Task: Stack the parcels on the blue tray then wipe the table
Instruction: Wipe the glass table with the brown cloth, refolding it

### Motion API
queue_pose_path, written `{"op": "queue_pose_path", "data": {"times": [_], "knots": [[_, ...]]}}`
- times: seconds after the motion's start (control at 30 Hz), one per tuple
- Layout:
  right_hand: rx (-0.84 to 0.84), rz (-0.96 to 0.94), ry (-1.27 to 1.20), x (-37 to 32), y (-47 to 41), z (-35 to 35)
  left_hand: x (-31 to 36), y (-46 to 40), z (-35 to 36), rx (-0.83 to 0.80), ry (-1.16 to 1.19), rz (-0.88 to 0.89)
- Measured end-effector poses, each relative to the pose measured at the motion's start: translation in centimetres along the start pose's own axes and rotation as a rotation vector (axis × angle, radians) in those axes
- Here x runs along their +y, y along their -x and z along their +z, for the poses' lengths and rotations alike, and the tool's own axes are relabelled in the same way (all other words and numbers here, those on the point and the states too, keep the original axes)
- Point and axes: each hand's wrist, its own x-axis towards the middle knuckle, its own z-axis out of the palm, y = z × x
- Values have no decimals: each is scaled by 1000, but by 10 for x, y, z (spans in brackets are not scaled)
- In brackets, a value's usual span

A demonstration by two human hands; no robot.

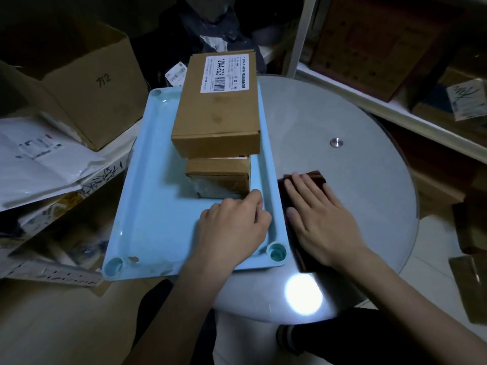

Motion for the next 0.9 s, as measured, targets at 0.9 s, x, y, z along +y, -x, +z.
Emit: {"op": "queue_pose_path", "data": {"times": [0.9], "knots": [[-5,178,-23,46,-133,-2,-7,-2,9,51,-77,18]]}}
